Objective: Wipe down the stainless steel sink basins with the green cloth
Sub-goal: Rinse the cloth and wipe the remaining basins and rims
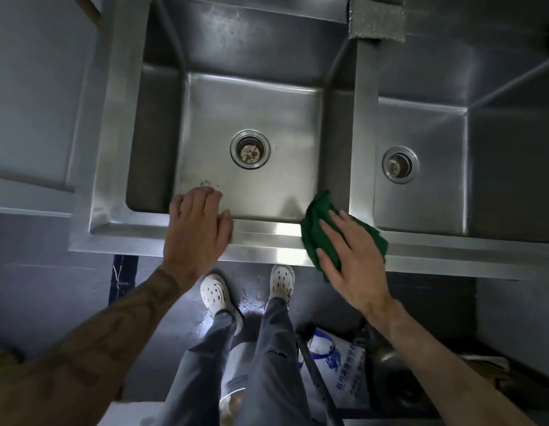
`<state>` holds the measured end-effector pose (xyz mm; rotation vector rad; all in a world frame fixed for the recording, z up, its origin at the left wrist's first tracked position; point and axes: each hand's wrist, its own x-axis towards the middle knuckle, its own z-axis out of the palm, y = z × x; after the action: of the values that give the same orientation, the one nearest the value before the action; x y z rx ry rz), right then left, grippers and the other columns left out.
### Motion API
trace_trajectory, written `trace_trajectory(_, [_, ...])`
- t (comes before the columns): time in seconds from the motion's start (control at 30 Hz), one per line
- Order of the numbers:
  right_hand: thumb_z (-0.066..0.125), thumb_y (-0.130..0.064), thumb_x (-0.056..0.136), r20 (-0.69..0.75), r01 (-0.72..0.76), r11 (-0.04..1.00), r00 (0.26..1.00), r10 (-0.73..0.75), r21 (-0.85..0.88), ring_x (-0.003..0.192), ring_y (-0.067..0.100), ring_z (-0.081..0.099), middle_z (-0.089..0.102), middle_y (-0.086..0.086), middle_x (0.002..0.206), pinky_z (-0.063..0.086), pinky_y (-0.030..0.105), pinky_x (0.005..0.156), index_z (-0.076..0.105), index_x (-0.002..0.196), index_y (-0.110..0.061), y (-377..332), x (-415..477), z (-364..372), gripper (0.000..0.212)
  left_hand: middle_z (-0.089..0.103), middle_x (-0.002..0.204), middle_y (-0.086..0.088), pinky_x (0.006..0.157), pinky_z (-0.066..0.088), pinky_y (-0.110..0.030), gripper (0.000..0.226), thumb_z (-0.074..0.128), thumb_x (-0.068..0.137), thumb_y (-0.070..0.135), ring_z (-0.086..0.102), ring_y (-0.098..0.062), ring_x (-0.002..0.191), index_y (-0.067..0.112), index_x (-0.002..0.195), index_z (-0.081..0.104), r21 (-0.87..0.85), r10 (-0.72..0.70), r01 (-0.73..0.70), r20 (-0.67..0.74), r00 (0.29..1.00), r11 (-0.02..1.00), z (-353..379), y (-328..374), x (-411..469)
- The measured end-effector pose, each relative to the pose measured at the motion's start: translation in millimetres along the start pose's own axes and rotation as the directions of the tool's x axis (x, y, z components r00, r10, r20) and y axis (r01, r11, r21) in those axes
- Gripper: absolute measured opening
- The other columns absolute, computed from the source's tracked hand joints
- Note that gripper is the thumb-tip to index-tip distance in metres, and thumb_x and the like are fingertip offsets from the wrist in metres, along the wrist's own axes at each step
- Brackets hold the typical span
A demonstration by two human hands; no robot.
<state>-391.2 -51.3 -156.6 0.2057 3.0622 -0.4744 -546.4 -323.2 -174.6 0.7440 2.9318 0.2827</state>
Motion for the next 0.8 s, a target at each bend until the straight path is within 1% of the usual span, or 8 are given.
trace_trajectory(0.1, [0.054,-0.036,0.105,-0.06,-0.062,0.998,0.996,0.063,0.026,0.15,0.029,0.041,0.048,0.011,0.16,0.033,0.047,0.124,0.056,0.149,-0.012,-53.9,4.5,20.7,0.05,0.066,0.123,-0.016,0.102,0.043,-0.051,0.038,0.041,0.106,0.034,0.06,-0.035,0.115,0.006,0.122,0.061,0.016,0.007,-0.007,-0.017,1.0,1.0,3.8,0.2,0.0])
trace_trajectory(0.17, [0.054,-0.036,0.106,-0.042,-0.003,0.998,0.999,0.006,0.057,0.151,0.028,0.04,0.046,0.011,0.161,0.027,0.042,0.127,0.054,0.151,-0.013,-98.3,22.1,37.9,0.051,0.066,0.122,-0.014,0.102,0.045,-0.051,0.035,0.042,0.106,0.033,0.061,-0.034,0.114,0.007,0.122,0.061,-0.002,0.005,-0.005,-0.05,0.999,1.0,4.5,0.0,-0.3])
trace_trajectory(0.23, [0.053,-0.038,0.107,-0.013,0.112,0.991,0.994,-0.111,0.079,0.15,0.028,0.042,0.047,0.011,0.161,0.028,0.041,0.127,0.054,0.151,-0.013,-119.8,38.2,46.2,0.05,0.067,0.122,-0.013,0.102,0.046,-0.051,0.033,0.042,0.107,0.03,0.062,-0.034,0.113,0.007,0.122,0.061,-0.03,-0.011,0.008,-0.083,0.996,1.0,3.7,-1.7,-0.4])
trace_trajectory(0.33, [0.054,-0.04,0.107,0.021,0.218,0.974,0.975,-0.22,0.055,0.147,0.026,0.047,0.048,0.009,0.16,0.036,0.044,0.122,0.057,0.149,-0.013,-93.6,40.3,38.0,0.049,0.067,0.12,-0.013,0.1,0.046,-0.05,0.03,0.046,0.105,0.027,0.062,-0.034,0.111,0.006,0.12,0.062,-0.054,-0.014,0.007,-0.137,0.991,0.999,4.5,-3.4,-1.6])
trace_trajectory(0.47, [0.049,-0.039,0.107,-0.011,0.067,0.998,0.998,-0.067,-0.017,0.141,0.03,0.053,0.052,0.011,0.156,0.042,0.05,0.118,0.058,0.147,-0.012,-44.4,14.3,15.5,0.05,0.067,0.122,-0.011,0.102,0.046,-0.049,0.03,0.048,0.104,0.027,0.062,-0.032,0.114,0.007,0.121,0.063,-0.081,-0.01,-0.002,-0.144,0.99,0.997,5.3,-5.0,-2.3])
trace_trajectory(0.57, [0.054,-0.034,0.105,-0.08,-0.005,1.0,0.997,0.003,-0.023,0.14,0.032,0.053,0.054,0.012,0.154,0.042,0.051,0.117,0.059,0.145,-0.01,-74.1,20.3,29.2,0.047,0.066,0.126,-0.01,0.105,0.044,-0.048,0.033,0.046,0.106,0.028,0.061,-0.031,0.118,0.007,0.124,0.062,-0.086,-0.02,0.008,-0.139,0.99,0.996,6.7,-5.9,-2.1])
trace_trajectory(0.7, [0.058,-0.037,0.105,-0.05,0.109,0.993,0.993,-0.107,0.039,0.141,0.031,0.052,0.054,0.013,0.155,0.039,0.045,0.12,0.055,0.15,-0.011,-145.0,50.0,59.5,0.052,0.066,0.126,-0.01,0.107,0.043,-0.049,0.034,0.041,0.108,0.029,0.06,-0.031,0.119,0.008,0.125,0.062,-0.137,-0.074,0.054,-0.149,0.986,0.989,6.8,-7.4,-3.7])
trace_trajectory(0.8, [0.052,-0.041,0.108,0.004,0.206,0.977,0.979,-0.206,0.049,0.143,0.028,0.051,0.05,0.011,0.158,0.039,0.044,0.12,0.052,0.153,-0.014,-133.9,50.6,53.8,0.052,0.066,0.127,-0.011,0.106,0.044,-0.049,0.036,0.042,0.108,0.034,0.06,-0.032,0.119,0.009,0.126,0.061,-0.162,-0.124,0.1,-0.146,0.981,0.982,6.3,-7.8,-4.6])
